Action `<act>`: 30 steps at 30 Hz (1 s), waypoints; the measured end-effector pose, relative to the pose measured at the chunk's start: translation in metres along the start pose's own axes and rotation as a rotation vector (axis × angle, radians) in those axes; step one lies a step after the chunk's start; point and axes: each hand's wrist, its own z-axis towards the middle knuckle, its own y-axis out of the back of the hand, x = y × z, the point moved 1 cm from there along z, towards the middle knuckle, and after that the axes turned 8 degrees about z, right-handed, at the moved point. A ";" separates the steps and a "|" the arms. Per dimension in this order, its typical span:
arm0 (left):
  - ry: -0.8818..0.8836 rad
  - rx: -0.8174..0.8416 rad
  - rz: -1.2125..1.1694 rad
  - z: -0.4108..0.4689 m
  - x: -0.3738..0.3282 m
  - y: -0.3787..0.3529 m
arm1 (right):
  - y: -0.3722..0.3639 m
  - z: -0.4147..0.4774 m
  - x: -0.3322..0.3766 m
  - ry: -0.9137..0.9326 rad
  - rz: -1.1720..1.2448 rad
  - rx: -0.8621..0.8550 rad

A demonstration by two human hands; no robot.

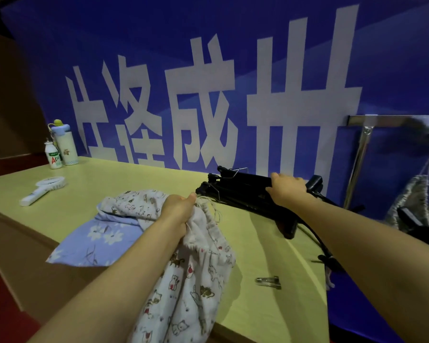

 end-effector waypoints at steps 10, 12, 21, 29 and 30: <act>0.054 0.022 -0.005 0.020 0.008 -0.012 | -0.020 0.013 0.003 -0.055 -0.173 -0.069; 0.048 0.004 -0.011 0.021 0.008 -0.011 | -0.020 0.011 0.003 -0.055 -0.165 -0.087; 0.035 -0.103 -0.023 0.017 0.004 0.013 | 0.005 -0.007 0.009 0.128 -0.067 -0.328; 0.063 -0.159 -0.155 -0.011 0.003 0.072 | 0.037 -0.066 0.040 0.403 0.057 -0.345; 0.068 -0.148 -0.162 -0.018 0.004 0.078 | 0.040 -0.074 0.043 0.443 0.057 -0.345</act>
